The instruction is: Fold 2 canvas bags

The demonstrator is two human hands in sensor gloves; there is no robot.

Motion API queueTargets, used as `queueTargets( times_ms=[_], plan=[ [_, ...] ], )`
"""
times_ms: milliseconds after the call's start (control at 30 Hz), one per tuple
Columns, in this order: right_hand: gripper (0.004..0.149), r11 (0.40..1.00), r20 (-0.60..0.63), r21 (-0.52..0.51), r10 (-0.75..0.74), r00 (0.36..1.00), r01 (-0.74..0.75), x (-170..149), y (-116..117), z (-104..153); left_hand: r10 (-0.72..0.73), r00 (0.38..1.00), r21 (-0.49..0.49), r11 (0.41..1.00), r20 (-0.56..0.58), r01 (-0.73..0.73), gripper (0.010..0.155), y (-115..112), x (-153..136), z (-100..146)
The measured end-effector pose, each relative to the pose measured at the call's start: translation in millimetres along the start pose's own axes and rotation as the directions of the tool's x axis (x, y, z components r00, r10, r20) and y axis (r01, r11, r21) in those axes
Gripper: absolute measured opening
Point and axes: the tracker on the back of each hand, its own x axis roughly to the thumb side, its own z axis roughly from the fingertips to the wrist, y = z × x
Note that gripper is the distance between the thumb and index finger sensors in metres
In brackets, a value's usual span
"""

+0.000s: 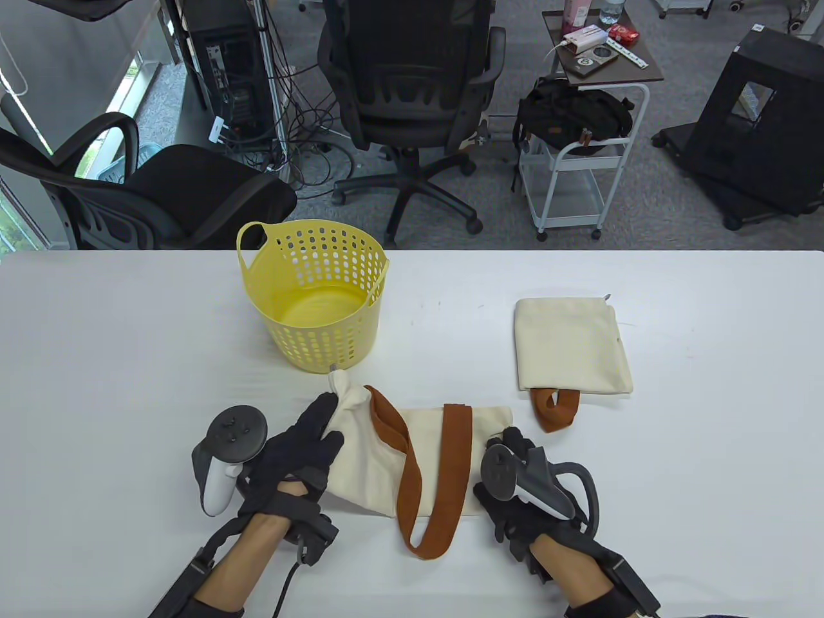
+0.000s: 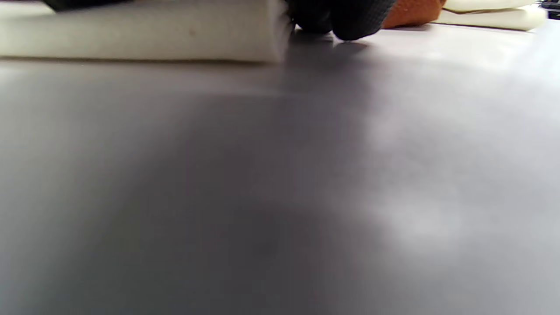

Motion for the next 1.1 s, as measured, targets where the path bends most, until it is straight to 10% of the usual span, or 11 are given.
queueTargets(
  times_ms=[367, 733, 900, 1100],
  plan=[
    [0.066, 0.931, 0.055, 0.05, -0.363, 0.93, 0.361, -10.4, -7.1, 0.1, -0.099, 0.995, -0.147, 0.984, 0.025, 0.102, 0.06, -90.0, 37.5, -25.2],
    [0.068, 0.64, -0.012, 0.097, -0.765, 0.644, 0.762, -44.4, -0.8, -1.7, -0.135, 0.991, -0.279, 0.952, -0.012, 0.126, 0.065, -134.4, 13.9, -40.8],
    [0.071, 0.67, 0.038, 0.099, -0.741, 0.67, 0.736, -37.8, -2.8, 2.0, -0.129, 0.991, -0.317, 0.941, -0.024, 0.115, 0.068, -140.8, 9.1, -40.7],
    [0.067, 0.888, 0.063, 0.006, -0.46, 0.886, 0.461, -13.2, -7.5, 10.4, -0.115, 0.993, -0.33, 0.937, 0.028, 0.118, 0.072, -138.1, 14.7, -38.4]
  ],
)
